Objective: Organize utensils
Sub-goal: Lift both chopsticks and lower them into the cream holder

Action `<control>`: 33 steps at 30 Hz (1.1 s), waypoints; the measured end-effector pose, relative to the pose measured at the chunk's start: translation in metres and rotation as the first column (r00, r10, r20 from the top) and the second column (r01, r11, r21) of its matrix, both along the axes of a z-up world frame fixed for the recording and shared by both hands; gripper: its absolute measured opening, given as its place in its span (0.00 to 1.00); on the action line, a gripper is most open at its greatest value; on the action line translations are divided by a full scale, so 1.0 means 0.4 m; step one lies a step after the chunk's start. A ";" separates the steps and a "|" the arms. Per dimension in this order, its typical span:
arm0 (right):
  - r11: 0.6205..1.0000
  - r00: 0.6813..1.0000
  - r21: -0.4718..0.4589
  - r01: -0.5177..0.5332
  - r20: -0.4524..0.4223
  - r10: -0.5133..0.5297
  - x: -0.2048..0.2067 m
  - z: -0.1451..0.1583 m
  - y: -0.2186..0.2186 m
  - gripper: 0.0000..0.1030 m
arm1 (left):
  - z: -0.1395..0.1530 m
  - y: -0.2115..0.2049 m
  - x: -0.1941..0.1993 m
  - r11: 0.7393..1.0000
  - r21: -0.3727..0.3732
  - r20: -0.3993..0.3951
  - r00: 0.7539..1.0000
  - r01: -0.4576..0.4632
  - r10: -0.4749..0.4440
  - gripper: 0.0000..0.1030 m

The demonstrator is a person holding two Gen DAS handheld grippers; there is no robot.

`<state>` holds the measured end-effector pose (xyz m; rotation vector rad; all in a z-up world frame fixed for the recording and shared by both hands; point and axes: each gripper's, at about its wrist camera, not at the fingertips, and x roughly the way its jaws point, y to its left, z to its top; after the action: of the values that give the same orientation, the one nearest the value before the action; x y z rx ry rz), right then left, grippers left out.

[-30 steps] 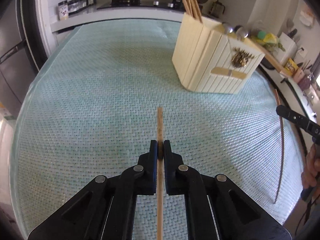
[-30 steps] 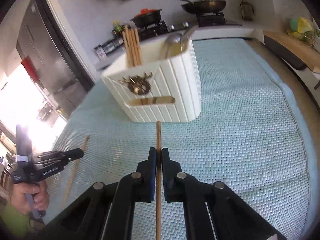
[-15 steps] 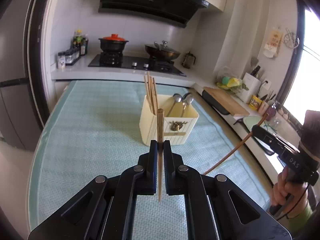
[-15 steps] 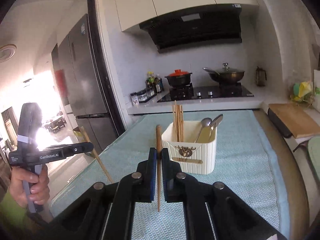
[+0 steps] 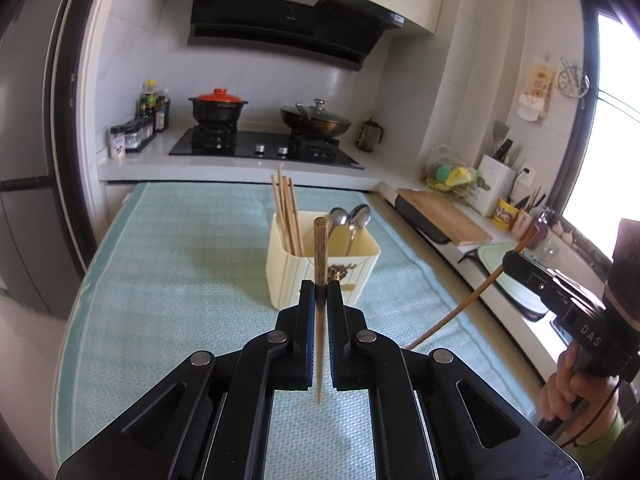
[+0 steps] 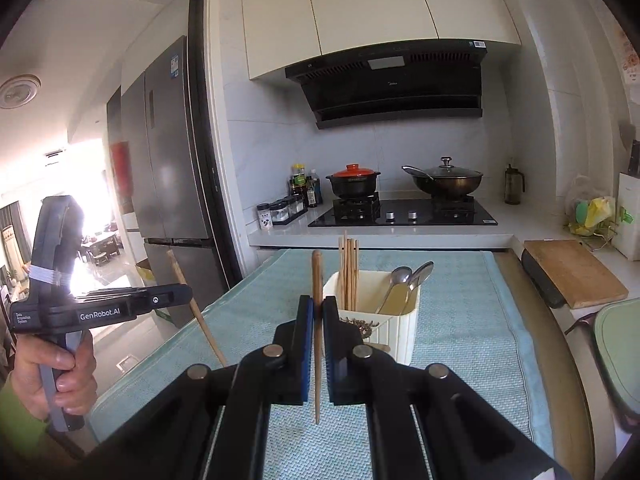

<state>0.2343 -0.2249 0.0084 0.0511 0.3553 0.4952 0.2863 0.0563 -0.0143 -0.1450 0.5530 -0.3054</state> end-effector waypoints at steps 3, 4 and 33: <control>1.000 1.000 -0.005 0.001 -0.001 -0.001 0.006 0.002 -0.001 0.05 | -0.003 -0.008 0.014 1.000 0.015 -0.006 1.000 -0.008 0.008 0.04; 1.000 1.000 -0.004 0.001 -0.005 -0.001 0.010 0.002 -0.002 0.05 | -0.004 -0.011 0.017 1.000 0.021 -0.007 1.000 -0.009 0.010 0.04; 0.996 1.000 -0.094 0.005 -0.001 -0.005 0.443 0.175 0.088 0.05 | 0.164 -0.065 0.438 1.000 -0.010 0.004 1.000 -0.024 0.024 0.04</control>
<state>0.4115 -0.1898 0.0784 -0.0387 0.3791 0.4730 0.4614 0.0304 0.0514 -0.1611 0.5451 -0.2849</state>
